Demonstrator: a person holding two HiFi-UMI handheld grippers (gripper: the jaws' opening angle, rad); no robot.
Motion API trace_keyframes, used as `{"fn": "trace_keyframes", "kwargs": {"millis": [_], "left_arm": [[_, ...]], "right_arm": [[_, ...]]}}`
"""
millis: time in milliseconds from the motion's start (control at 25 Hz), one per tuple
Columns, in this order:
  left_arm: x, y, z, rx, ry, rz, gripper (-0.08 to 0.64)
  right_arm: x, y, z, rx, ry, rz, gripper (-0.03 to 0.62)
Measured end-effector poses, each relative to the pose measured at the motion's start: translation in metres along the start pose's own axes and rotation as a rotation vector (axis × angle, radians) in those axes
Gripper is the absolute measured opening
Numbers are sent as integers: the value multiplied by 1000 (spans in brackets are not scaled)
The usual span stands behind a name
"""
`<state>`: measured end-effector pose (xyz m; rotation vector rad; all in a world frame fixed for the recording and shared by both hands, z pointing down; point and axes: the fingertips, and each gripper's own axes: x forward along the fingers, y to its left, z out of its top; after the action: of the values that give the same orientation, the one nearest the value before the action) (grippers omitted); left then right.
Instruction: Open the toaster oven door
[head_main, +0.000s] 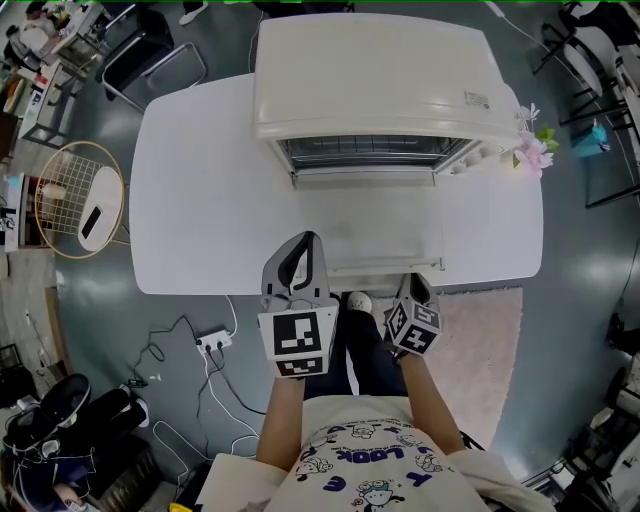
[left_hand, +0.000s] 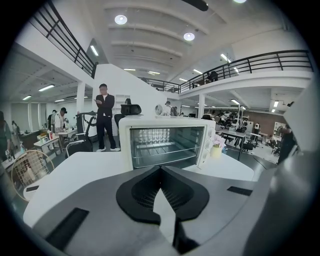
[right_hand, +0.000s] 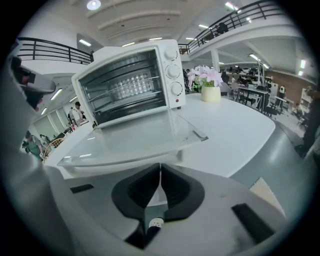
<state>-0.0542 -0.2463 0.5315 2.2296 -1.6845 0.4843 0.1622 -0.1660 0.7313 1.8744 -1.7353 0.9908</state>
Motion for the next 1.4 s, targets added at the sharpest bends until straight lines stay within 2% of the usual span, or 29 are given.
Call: {"fn": "trace_keyframes", "kwargs": {"millis": [520,680,920,1120,1400], "left_arm": [[-4,4,6,-7,-20,5,5],[-6,2,12,-10,-33,2,5],[-11,4,28,-13,-60,5,5],[-18,7,49,-13,-107,14,5],[-30,13,79,-9,-174,33,5]], "right_arm": [[-20,2,7,22,-24,6,9],[-33,6,19,3,-57,20,9],[-57,17,70,-38,-182,44,9],[-77,29,125,-116,-314,65,9],[-104,53,187,-172,-457,128,-1]]}}
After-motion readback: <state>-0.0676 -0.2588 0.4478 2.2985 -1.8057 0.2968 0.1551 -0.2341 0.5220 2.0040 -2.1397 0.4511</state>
